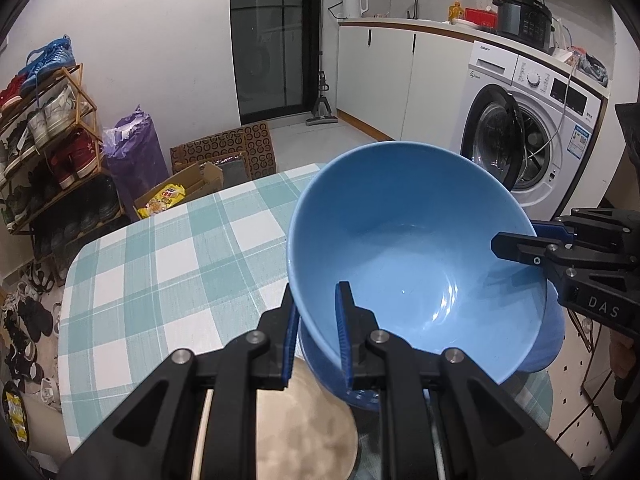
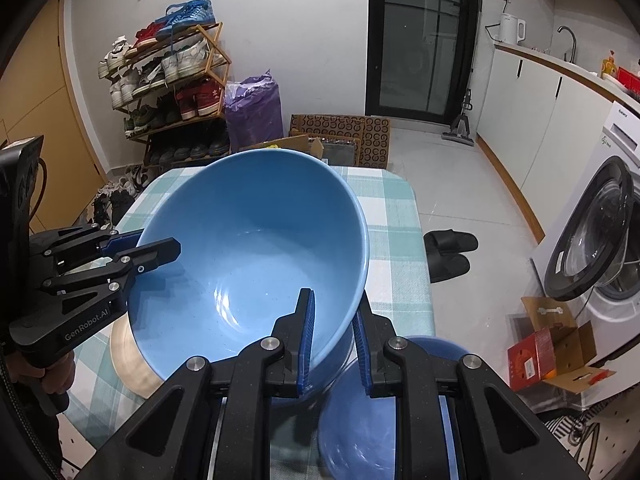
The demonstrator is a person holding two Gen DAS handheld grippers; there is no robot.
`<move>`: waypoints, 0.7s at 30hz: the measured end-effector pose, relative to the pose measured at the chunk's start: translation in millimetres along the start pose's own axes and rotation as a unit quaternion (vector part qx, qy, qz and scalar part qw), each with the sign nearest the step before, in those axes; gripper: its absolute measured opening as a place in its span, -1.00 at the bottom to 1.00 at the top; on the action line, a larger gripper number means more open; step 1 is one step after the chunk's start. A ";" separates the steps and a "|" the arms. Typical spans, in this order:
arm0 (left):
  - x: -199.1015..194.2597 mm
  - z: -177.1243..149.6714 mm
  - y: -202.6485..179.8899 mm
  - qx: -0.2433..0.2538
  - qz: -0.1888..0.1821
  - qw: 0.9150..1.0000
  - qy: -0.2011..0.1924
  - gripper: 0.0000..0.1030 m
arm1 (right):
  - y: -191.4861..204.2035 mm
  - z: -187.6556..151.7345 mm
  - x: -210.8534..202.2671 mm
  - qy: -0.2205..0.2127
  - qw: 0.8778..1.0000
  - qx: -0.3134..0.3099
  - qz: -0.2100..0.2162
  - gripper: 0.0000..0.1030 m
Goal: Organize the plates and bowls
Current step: 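Lift and carry the light blue bowl with both tools toward another blue bowl, then lower the light blue bowl into the other blue bowl and open both tools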
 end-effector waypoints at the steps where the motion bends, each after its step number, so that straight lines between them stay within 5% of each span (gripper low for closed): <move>1: 1.3 -1.6 0.7 -0.001 0.000 1.000 0.001 -0.69 | 1.1 -2.1 2.5 0.002 1.000 0.000 0.001 -0.63; 21: 30.7 -29.6 8.4 -0.016 0.001 0.999 0.032 -0.69 | 9.4 -25.0 52.1 0.042 0.999 -0.005 0.006 -0.63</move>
Point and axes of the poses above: each gripper's, at about its wrist camera, not at the fingertips, and x roughly the way its jaws point, y to its left, z to its top, the point moved 7 cm from there along x, roughly the way its jaws point, and after that the axes turned 6 degrees about -z, right-handed, at the moved point
